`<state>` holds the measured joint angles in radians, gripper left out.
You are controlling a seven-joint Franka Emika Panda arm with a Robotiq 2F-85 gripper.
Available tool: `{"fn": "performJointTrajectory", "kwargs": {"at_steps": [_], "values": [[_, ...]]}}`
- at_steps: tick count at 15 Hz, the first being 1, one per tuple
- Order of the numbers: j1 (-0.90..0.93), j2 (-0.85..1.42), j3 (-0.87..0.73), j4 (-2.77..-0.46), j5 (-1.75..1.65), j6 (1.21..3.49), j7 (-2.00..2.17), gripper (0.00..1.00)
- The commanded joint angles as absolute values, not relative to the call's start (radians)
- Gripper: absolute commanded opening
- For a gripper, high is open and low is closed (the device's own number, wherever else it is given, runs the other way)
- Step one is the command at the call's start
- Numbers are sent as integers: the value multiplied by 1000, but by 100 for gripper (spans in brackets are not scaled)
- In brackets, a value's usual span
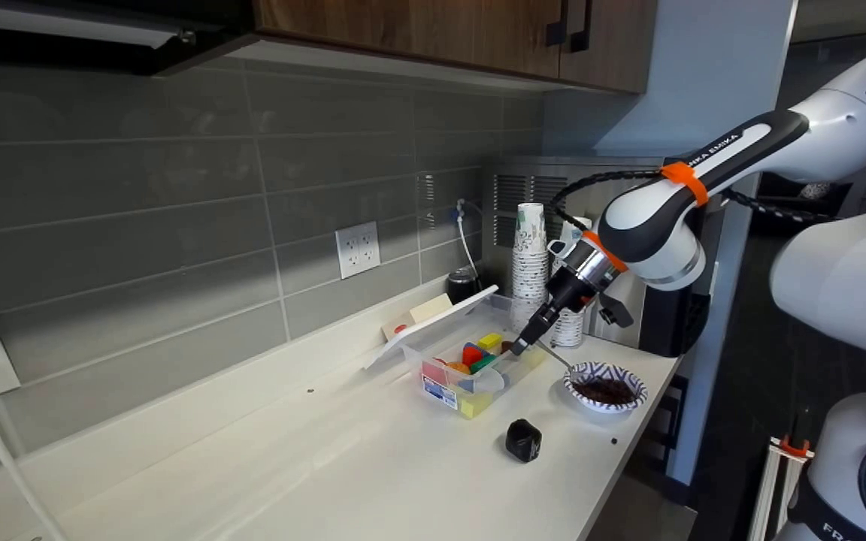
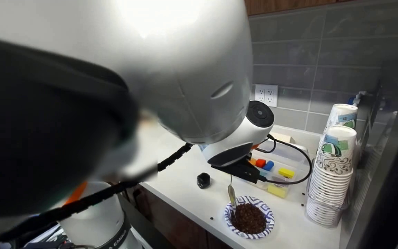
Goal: Use the spatula to stir the contents in the bowl
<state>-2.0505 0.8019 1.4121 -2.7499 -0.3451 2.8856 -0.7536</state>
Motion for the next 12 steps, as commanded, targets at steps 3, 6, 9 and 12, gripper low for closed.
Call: {"fn": "performJointTrajectory", "kwargs": {"at_steps": [3,6,9,12], "values": [[-2035,889,1361,-2750,-369,2972,-804,1],[-2044,913,1350,-2749,-382,3011,-835,1],[-2053,930,1333,-2748,-392,3042,-868,1],[-2068,934,1325,-2747,-405,3055,-893,1]]}}
